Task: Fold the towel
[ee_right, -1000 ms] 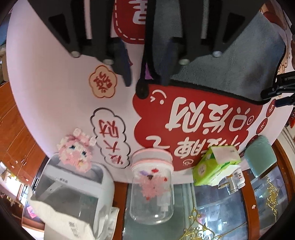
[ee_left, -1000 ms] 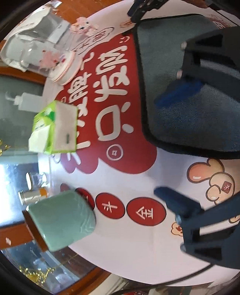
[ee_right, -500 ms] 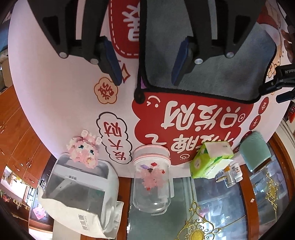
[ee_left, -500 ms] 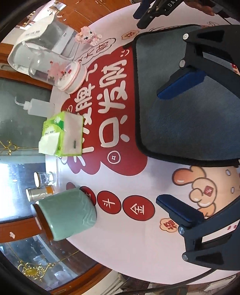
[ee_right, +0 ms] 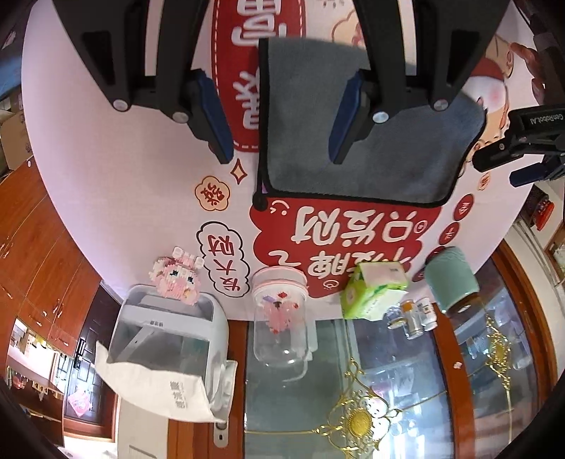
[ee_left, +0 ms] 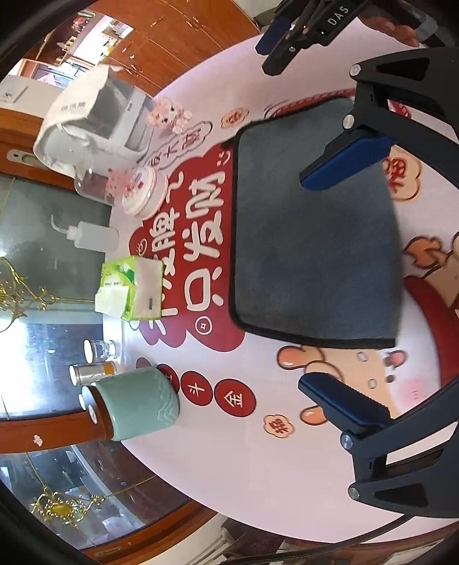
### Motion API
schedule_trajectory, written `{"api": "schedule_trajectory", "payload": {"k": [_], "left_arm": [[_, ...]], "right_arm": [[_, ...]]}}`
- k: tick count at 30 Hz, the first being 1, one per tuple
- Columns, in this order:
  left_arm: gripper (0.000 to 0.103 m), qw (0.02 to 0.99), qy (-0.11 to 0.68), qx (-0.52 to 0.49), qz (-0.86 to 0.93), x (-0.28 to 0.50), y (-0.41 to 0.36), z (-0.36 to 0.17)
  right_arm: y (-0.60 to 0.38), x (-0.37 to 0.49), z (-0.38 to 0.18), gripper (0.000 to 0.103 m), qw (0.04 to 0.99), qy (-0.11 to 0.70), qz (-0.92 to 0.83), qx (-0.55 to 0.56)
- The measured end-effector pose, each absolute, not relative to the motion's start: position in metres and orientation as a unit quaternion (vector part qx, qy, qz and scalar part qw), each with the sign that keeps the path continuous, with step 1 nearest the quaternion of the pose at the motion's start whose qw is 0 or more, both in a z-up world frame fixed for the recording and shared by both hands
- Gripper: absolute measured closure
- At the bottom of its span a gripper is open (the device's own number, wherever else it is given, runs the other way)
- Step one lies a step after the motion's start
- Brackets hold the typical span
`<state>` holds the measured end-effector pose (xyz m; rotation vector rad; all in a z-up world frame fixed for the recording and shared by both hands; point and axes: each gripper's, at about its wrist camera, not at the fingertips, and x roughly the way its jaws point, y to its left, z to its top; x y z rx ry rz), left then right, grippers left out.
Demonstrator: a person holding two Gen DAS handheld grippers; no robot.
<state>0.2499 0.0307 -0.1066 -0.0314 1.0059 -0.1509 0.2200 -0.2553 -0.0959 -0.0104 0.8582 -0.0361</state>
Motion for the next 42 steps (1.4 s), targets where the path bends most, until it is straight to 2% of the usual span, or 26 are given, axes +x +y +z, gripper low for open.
{"api": "schedule_trajectory", "payload": {"k": [13, 27, 42], "left_arm": [[0.001, 0.884, 0.458, -0.003, -0.098, 0.157, 0.015, -0.062], [0.001, 0.901, 0.422, -0.006, -0.098, 0.092, 0.009, -0.024], [0.001, 0.899, 0.432, -0.014, -0.075, 0.036, 0.010, -0.014]], "right_arm": [[-0.244, 0.138, -0.069, 0.047, 0.910, 0.413, -0.003, -0.020], [-0.240, 0.078, -0.052, 0.046, 0.912, 0.411, 0.016, -0.004], [-0.230, 0.021, -0.039, 0.046, 0.913, 0.408, 0.003, 0.024]]}}
